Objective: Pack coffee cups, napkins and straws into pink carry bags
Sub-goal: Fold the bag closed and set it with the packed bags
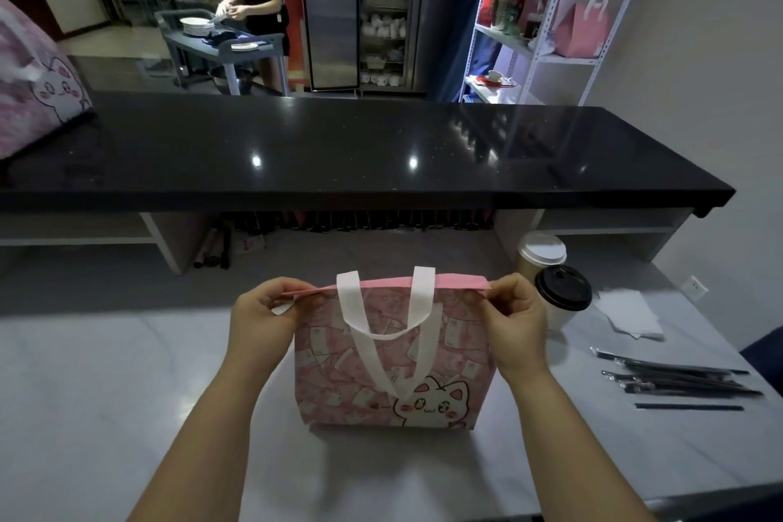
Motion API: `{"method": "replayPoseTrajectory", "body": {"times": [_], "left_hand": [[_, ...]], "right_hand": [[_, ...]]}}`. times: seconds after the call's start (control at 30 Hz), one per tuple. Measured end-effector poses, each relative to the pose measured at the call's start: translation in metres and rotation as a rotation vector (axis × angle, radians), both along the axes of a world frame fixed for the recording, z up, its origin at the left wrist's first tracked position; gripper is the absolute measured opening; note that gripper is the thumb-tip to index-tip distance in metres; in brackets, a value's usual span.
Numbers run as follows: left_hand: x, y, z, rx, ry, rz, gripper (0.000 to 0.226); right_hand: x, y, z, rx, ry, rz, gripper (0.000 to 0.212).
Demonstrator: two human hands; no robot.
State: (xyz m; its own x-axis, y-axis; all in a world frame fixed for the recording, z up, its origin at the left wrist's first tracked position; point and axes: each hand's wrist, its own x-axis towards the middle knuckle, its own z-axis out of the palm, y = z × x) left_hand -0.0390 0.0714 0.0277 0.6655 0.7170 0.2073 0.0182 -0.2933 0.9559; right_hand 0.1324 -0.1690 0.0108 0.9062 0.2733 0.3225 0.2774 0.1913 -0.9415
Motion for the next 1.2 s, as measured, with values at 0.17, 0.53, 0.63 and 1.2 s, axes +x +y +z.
{"method": "replayPoseTrajectory", "body": {"times": [0.17, 0.53, 0.63, 1.2], "left_hand": [[-0.002, 0.002, -0.002, -0.086, -0.064, -0.102, 0.037], [-0.013, 0.016, 0.002, 0.42, 0.032, -0.189, 0.021], [-0.01, 0.01, 0.006, 0.473, 0.028, -0.13, 0.016], [0.01, 0.0, 0.044, 0.543, 0.11, -0.204, 0.026]], "right_hand": [[0.006, -0.007, -0.002, -0.216, -0.307, 0.034, 0.05], [0.017, -0.024, 0.005, -0.471, -0.795, 0.002, 0.016], [0.006, -0.019, 0.014, -0.445, -0.521, 0.004, 0.027], [-0.002, 0.002, 0.061, -0.572, -0.386, 0.138, 0.027]]}}
